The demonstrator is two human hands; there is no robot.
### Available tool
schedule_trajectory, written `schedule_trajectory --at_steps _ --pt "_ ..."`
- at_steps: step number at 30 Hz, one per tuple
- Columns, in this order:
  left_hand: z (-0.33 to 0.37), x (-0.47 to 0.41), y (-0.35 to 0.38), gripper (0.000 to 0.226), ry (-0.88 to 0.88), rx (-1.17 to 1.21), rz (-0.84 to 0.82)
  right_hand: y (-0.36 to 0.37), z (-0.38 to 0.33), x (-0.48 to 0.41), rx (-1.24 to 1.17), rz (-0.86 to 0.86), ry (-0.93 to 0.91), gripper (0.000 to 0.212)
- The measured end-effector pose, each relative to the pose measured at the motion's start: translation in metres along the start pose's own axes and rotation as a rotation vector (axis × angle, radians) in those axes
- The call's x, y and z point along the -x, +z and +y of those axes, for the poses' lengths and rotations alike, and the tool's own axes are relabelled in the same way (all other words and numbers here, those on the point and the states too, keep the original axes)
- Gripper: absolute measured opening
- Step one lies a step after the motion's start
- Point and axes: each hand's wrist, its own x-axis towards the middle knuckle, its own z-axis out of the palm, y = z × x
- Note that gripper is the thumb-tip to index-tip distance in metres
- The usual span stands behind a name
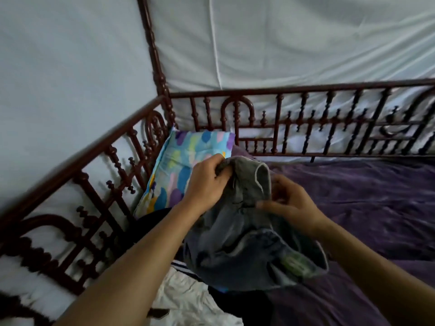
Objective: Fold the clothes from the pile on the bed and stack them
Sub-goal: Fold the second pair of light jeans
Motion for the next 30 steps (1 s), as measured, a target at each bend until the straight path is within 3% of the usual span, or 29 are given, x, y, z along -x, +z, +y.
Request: schedule_trajectory --at_steps 3,4,8,13,17,19,20,22,24,26,30 --pt "0.039 -0.009 -0.009 0.026 0.024 0.031 0.030 -0.001 0.027 0.021 0.514 0.143 -0.018 0.048" --pt "0.049 -0.008 -0.010 0.022 0.038 0.008 0.005 -0.005 0.033 0.023 0.556 0.193 -0.037 0.047" --pt "0.073 0.004 -0.013 0.014 0.092 -0.085 -0.025 -0.026 0.023 0.011 0.420 0.206 -0.045 0.051" --pt "0.096 0.012 -0.041 0.019 0.100 -0.081 0.050 -0.041 0.001 0.022 0.520 0.105 -0.175 0.089" --pt "0.123 0.007 -0.063 0.026 0.159 -0.005 0.102 -0.062 -0.034 0.038 0.120 0.366 -0.258 0.051" --pt "0.137 -0.001 -0.073 0.030 0.174 0.078 0.190 -0.076 -0.049 0.035 0.234 0.433 -0.248 0.050" --pt "0.142 -0.006 -0.078 0.029 0.162 0.131 0.238 -0.082 -0.053 0.032 0.396 0.403 -0.191 0.046" --pt "0.146 -0.018 -0.087 0.025 0.119 0.190 0.300 -0.088 -0.053 0.026 0.695 0.173 0.012 0.014" --pt "0.140 -0.027 -0.095 0.023 0.115 0.100 0.295 -0.093 -0.047 0.022 0.781 -0.026 0.153 0.018" --pt "0.125 -0.028 -0.106 0.022 0.131 -0.108 0.292 -0.104 -0.055 0.015 0.677 0.002 0.218 0.016" --pt "0.085 -0.015 -0.127 0.035 0.067 -0.361 0.271 -0.130 -0.119 0.000 0.234 0.264 0.153 0.022"
